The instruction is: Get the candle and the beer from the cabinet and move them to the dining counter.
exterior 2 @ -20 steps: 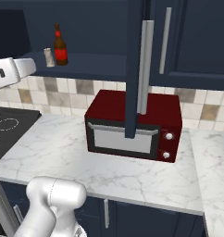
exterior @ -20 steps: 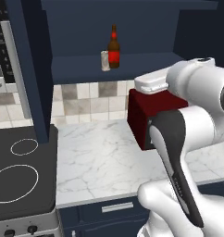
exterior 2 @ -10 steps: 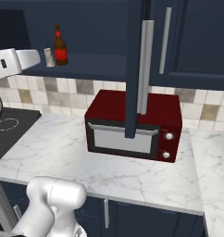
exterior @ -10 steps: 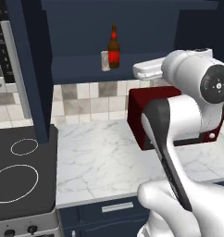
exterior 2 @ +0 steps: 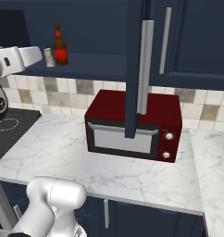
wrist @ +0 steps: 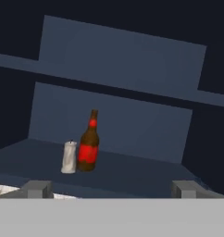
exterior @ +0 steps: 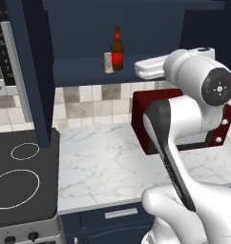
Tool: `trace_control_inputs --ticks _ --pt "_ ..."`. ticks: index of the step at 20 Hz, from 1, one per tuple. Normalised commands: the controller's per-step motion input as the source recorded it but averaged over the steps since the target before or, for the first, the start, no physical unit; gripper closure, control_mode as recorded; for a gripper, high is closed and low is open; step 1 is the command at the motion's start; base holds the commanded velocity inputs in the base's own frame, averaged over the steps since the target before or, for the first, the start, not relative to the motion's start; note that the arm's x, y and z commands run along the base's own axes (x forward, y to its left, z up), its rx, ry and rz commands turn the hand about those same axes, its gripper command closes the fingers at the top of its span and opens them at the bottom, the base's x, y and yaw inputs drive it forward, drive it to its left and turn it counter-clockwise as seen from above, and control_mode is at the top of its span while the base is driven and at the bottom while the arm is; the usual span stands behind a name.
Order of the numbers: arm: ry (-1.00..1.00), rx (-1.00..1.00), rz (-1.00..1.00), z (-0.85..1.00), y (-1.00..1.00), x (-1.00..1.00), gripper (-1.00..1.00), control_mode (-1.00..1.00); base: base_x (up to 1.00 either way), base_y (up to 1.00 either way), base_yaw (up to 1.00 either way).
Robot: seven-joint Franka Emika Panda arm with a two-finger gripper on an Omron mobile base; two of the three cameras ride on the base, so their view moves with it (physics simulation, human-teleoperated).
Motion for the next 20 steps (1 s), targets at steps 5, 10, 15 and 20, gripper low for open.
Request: trace_control_inputs --ticks 5,10,15,20 --pt "-0.08 0.00 0.01 0.00 0.00 0.09 -1.00 -1.00 0.00 0.00 0.00" --pt "0.00 0.00 0.00 0.00 0.00 0.00 -1.00 -1.00 0.00 0.00 0.00" --pt "0.00 0.00 0.00 0.00 0.00 0.00 -1.00 -1.00 0.00 0.00 0.00" --pt "-0.06 0.00 0.00 0.00 0.00 0.11 -1.00 -1.00 0.00 0.00 0.00"
